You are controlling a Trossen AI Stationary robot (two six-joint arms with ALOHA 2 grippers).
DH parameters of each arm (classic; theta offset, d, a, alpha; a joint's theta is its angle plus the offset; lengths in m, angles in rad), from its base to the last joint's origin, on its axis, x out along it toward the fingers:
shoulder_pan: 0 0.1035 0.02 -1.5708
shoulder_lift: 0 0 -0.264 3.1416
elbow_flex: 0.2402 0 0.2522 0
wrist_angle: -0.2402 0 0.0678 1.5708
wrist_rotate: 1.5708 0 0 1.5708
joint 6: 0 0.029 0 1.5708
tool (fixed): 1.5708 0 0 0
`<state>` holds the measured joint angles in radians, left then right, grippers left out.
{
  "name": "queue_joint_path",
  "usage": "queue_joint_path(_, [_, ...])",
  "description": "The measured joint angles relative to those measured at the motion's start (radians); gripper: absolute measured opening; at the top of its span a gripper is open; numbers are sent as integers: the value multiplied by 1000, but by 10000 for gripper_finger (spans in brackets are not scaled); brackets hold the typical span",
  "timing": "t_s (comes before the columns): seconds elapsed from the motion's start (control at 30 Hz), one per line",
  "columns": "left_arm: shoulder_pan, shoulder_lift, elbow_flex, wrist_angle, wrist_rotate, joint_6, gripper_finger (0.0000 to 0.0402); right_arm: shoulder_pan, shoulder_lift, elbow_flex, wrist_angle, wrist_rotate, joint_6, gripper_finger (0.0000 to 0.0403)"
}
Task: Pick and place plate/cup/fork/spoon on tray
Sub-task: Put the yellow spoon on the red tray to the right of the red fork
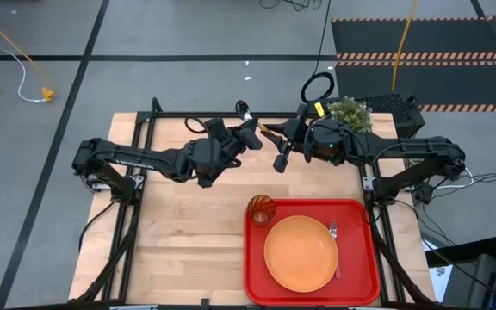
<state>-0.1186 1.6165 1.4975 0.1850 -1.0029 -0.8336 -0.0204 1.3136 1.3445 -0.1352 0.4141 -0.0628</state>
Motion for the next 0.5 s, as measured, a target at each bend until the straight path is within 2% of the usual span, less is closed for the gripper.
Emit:
queue_joint_path(0.17, [-1,0,0,0,10,-12,46,0,0,0,-7,-1,-2,50])
queue_joint_path(0.4, [-15,-14,0,-13,44,27,156,0,-1,0,-14,-1,17,49])
queue_joint_path(0.5, [-32,-43,0,-109,50,14,195,0,-13,0,-25,0,47,49])
